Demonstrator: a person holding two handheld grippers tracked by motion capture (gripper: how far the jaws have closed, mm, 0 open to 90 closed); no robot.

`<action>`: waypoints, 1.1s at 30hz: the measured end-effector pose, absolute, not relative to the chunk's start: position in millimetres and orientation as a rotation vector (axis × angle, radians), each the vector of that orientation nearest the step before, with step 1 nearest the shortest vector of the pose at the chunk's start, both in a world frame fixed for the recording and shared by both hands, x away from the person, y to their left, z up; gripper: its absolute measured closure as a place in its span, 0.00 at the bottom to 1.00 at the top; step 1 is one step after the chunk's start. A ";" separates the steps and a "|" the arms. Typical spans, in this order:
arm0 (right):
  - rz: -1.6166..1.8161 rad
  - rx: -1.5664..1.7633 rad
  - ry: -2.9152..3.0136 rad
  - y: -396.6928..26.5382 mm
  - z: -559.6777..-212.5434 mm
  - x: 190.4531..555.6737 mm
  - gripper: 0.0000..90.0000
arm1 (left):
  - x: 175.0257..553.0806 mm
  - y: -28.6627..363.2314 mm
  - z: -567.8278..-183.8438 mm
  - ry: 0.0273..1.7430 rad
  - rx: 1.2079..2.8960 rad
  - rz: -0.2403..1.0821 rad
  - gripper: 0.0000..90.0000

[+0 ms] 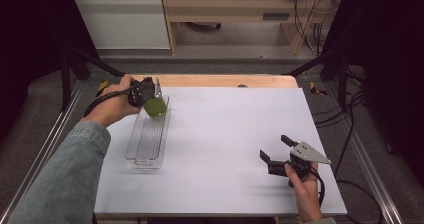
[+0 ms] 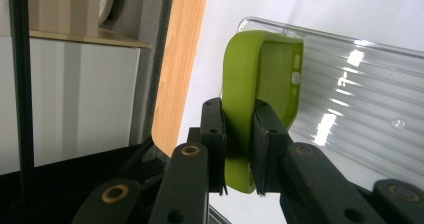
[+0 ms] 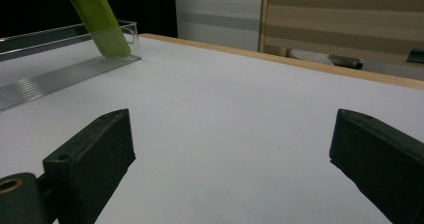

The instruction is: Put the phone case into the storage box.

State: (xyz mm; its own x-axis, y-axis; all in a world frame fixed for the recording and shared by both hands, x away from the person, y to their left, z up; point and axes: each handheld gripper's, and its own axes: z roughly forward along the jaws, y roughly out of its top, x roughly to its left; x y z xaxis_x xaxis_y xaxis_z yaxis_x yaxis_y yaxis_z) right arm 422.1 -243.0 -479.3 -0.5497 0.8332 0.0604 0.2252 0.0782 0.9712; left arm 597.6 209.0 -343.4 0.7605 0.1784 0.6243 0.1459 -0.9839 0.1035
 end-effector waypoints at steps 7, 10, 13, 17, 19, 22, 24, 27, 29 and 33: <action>1.494 1.053 1.842 -242.9 -479.9 422.4 0.05 | 599.1 206.5 -346.9 0.234 2.875 1.109 0.85; 1.493 1.053 1.842 -242.8 -479.9 422.3 0.05 | 599.9 207.3 -348.7 0.234 2.863 1.131 0.84; 1.493 1.059 1.841 -242.5 -479.9 422.2 0.05 | 600.9 207.8 -349.2 0.239 2.854 1.142 0.84; 1.496 1.060 1.840 -242.5 -480.0 422.3 0.05 | 602.7 207.9 -351.1 0.241 2.843 1.165 0.83; 1.497 1.061 1.840 -242.3 -480.1 422.3 0.05 | 602.9 207.8 -351.5 0.239 2.841 1.172 0.83; 1.495 1.058 1.845 -241.8 -480.6 422.7 0.05 | 603.8 207.7 -353.8 0.229 2.825 1.197 0.82; 1.494 1.055 1.847 -242.0 -480.6 422.7 0.05 | 604.4 207.7 -355.3 0.235 2.812 1.210 0.81; 1.494 1.056 1.848 -242.1 -480.4 422.4 0.05 | 605.0 207.4 -356.5 0.243 2.800 1.224 0.81; 1.497 1.059 1.846 -242.4 -480.2 422.2 0.05 | 605.1 207.2 -357.3 0.249 2.795 1.235 0.81; 1.492 1.055 1.854 -242.1 -480.7 422.6 0.05 | 606.0 206.7 -358.7 0.255 2.786 1.255 0.80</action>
